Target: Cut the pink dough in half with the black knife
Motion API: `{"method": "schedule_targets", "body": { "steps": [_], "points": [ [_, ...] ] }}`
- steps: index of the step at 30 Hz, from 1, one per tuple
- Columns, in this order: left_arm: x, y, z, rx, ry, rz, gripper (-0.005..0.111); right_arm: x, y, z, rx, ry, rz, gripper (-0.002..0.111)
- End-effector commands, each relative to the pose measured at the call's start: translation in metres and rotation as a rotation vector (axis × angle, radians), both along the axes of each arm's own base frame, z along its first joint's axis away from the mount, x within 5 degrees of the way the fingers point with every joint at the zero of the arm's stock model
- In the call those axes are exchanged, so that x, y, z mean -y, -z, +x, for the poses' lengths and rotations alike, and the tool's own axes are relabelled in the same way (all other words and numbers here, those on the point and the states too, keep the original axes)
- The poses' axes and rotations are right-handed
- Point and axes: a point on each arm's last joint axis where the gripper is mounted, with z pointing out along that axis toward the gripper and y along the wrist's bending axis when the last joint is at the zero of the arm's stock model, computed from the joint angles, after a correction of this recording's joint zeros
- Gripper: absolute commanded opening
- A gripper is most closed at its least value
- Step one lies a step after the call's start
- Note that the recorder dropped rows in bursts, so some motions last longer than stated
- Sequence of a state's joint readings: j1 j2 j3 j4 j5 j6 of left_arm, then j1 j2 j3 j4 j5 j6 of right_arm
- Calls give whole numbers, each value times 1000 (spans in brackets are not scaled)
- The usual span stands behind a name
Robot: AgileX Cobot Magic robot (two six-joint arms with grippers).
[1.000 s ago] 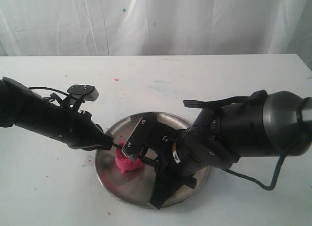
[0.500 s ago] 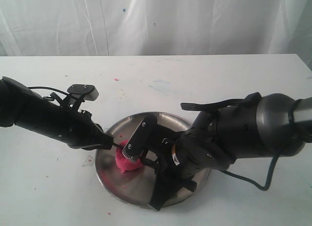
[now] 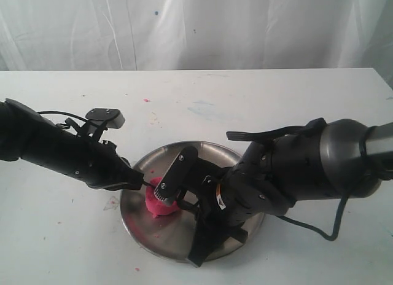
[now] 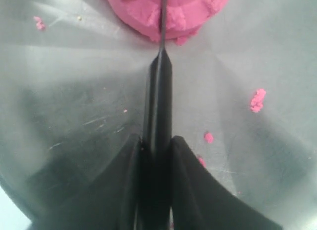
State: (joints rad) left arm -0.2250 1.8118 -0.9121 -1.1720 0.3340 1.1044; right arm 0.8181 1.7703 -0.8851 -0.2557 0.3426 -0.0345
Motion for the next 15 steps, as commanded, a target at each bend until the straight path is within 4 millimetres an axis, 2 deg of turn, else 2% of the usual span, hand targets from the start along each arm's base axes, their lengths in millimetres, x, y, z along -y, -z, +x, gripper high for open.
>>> {"method": "schedule_targets", "body": {
  "steps": [1, 9, 15],
  "points": [
    [3, 7, -2, -33, 9, -11, 0, 1, -1, 1, 2, -5, -10, 5],
    [4, 7, -2, -37, 13, -15, 0, -1, -3, 2, 4, -3, -10, 5],
    [4, 7, -2, -38, 14, -16, 0, -1, 4, 2, -10, -3, -26, 5]
  ]
}}
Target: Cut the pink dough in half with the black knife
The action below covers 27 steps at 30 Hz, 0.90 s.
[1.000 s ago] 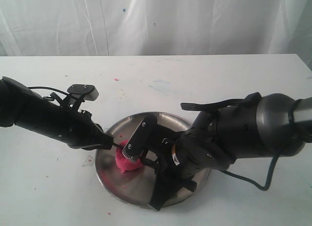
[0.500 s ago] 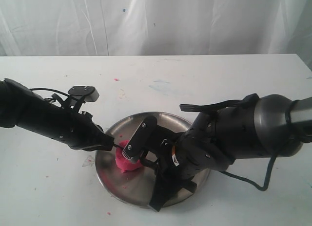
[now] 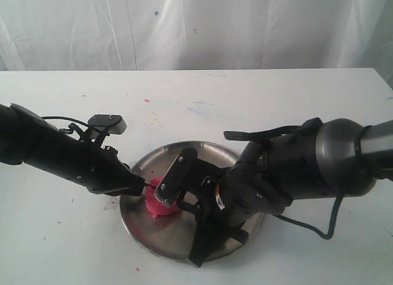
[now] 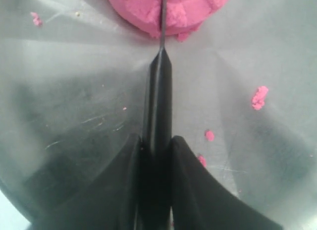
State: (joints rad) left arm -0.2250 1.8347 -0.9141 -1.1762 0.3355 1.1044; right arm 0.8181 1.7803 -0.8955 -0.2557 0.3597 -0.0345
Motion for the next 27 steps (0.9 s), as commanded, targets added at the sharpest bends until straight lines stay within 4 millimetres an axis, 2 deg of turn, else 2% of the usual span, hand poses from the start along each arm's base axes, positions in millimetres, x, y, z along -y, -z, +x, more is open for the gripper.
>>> {"method": "schedule_targets", "body": {
  "steps": [1, 5, 13, 27],
  "points": [
    [4, 0, -3, -17, 13, -21, 0, 0, 2, 1, -2, -6, -12, 5],
    [4, -3, -3, -10, 13, -22, 0, 0, 3, 1, -3, -5, -13, 5],
    [2, -25, -6, 65, 36, -18, 0, 0, 2, 1, -1, -5, -12, 5],
    [-2, -23, -1, 95, -14, 25, 0, 0, 2, 1, -6, 7, -9, 5]
  ]
}}
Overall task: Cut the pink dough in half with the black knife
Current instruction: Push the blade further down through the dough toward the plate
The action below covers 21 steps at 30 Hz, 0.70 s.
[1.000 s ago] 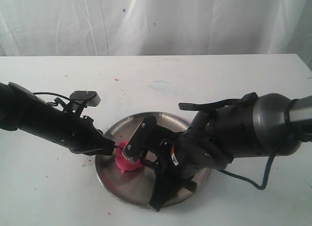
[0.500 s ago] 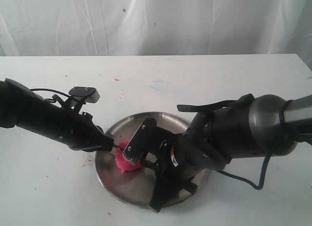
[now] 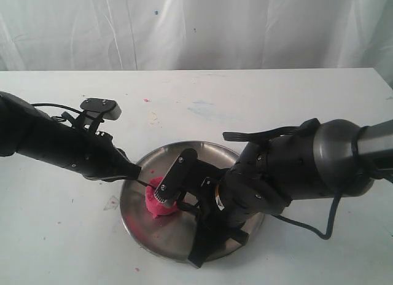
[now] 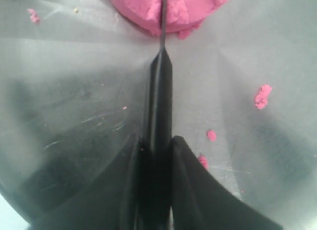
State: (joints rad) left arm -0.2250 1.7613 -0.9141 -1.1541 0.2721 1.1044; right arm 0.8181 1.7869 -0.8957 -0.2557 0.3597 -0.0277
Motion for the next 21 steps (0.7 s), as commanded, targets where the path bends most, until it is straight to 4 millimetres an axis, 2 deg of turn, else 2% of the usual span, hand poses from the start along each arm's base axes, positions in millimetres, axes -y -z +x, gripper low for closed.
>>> {"method": "schedule_targets", "body": {
  "steps": [1, 7, 16, 21],
  "points": [
    [3, 1, -3, -12, 11, -11, 0, 0, 0, 1, 0, 1, -7, 5],
    [4, 17, 0, -47, 23, 1, 0, 1, 0, 1, -1, 1, -9, 5],
    [11, 3, 10, -16, 64, -43, 0, 1, 0, 0, -4, 2, -15, 5],
    [11, 2, 11, -17, 69, -48, 0, 1, 0, 0, -4, 2, -15, 5]
  ]
}}
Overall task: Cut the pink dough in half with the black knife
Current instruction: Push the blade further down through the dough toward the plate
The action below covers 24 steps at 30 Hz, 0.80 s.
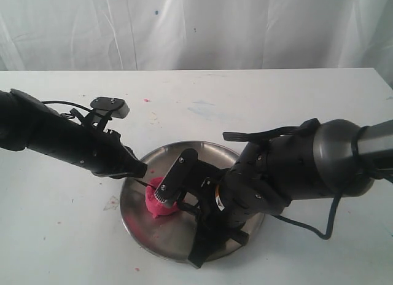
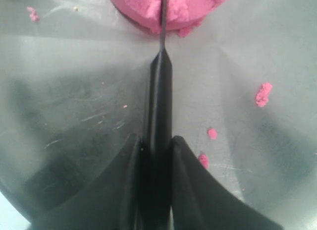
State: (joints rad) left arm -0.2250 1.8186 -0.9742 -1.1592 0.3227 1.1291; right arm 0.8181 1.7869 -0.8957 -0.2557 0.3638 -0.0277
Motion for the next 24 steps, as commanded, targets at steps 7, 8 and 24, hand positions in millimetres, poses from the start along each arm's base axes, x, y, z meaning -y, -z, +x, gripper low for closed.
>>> {"method": "schedule_targets", "body": {
  "steps": [7, 8, 24],
  "points": [
    [7, 11, -3, -61, 47, -35, 0, 1, 0, 0, -6, 2, -17, 5],
    [7, 14, -3, -69, 51, -33, 0, 1, 0, 0, -7, 3, -19, 5],
    [7, 22, -2, -89, 54, -29, 0, -1, -5, 3, -1, 7, -19, 5]
  ]
}}
